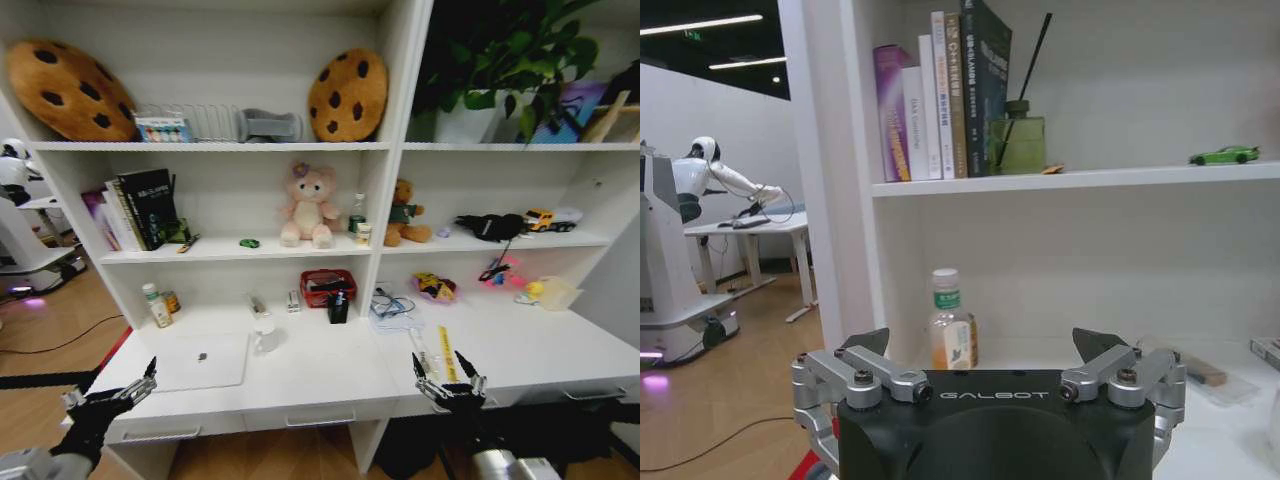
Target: Organize the objects on the table.
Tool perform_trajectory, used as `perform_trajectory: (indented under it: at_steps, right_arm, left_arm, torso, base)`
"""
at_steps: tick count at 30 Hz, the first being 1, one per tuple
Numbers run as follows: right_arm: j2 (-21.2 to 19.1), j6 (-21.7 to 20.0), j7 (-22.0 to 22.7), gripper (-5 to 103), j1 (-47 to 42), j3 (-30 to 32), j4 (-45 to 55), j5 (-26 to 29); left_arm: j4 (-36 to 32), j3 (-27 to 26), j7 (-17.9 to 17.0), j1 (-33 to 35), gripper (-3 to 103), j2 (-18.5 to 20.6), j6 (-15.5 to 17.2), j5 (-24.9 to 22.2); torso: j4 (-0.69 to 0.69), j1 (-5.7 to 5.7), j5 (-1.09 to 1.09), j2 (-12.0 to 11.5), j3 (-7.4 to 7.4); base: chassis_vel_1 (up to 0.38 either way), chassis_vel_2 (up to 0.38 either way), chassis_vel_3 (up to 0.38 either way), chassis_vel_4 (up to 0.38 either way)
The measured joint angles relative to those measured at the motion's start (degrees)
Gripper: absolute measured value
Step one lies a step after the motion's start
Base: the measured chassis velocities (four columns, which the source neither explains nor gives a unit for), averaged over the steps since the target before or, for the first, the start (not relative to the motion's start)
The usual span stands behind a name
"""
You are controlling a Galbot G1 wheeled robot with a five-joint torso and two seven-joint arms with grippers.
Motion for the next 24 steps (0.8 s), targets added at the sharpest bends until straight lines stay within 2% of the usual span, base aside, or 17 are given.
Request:
perform_trajectory:
  at_steps: [1,2,4,5,9,17,24]
  right_arm:
    - [0.0,0.0,0.0,100,0.0,0.0,0.0,0.0]
    - [0.0,0.0,0.0,100,0.0,0.0,0.0,0.0]
    - [0.0,0.0,0.0,100,0.0,0.0,0.0,0.0]
    - [0.0,0.0,0.0,100,0.0,0.0,0.0,0.0]
    - [0.0,0.0,0.0,100,0.0,0.0,0.0,0.0]
    - [0.0,0.0,0.0,100,0.0,0.0,0.0,0.0]
    - [0.0,0.0,0.0,100,0.0,0.0,0.0,0.0]
  left_arm:
    - [0.0,0.0,0.0,0.0,100,0.0,0.0,0.0]
    - [0.0,0.0,0.0,0.0,100,0.0,0.0,0.0]
    - [0.0,0.0,0.0,0.0,100,0.0,0.0,0.0]
    - [0.0,0.0,0.0,0.0,100,0.0,0.0,0.0]
    - [0.0,0.0,0.0,0.0,100,0.0,0.0,0.0]
    - [0.0,0.0,0.0,0.0,100,0.0,0.0,0.0]
    - [0.0,0.0,0.0,0.0,100,0.0,0.0,0.0]
  torso:
    - [-0.01,0.0,0.07,0.0,0.01]
    - [0.01,0.0,-0.02,0.0,0.01]
    - [0.02,0.0,0.01,0.0,0.01]
    - [0.1,-0.01,0.07,0.0,0.01]
    - [0.01,0.02,0.08,0.0,0.03]
    - [0.02,0.01,0.06,0.0,0.02]
    - [0.02,0.0,0.04,0.0,0.02]
  base:
    - [0.26,0.26,-0.229,-0.237]
    - [0.149,0.008,0.0,-0.106]
    - [0.113,0.008,0.0,-0.079]
    - [0.0,0.0,0.0,0.0]
    - [-0.047,-0.021,0.058,0.034]
    - [-0.054,-0.036,0.031,0.035]
    - [0.069,0.055,-0.075,-0.05]
